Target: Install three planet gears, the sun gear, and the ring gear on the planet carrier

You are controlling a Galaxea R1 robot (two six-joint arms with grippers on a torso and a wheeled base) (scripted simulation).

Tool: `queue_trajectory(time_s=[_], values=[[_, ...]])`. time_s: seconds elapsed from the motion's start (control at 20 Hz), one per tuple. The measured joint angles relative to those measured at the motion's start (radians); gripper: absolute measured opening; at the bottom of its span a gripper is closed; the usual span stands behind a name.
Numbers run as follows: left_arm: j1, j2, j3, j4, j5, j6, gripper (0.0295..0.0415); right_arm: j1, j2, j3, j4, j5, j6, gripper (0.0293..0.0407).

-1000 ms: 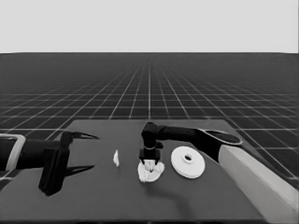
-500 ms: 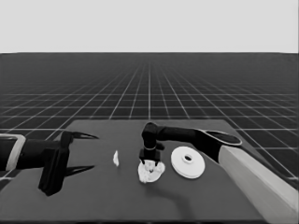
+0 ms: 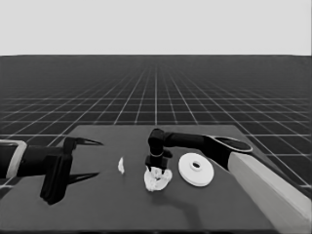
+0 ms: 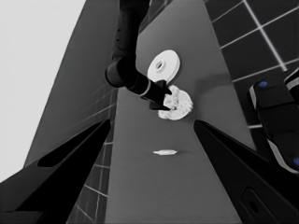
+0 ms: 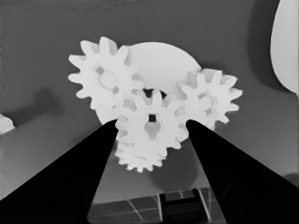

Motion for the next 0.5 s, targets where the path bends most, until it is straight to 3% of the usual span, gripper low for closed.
queue_trajectory(time_s=[0.5], values=[[0.0, 0.0, 0.0, 0.0, 0.0, 0.0, 0.0385, 0.0, 0.0, 0.0, 0.0, 0.0, 0.105, 0.0309]])
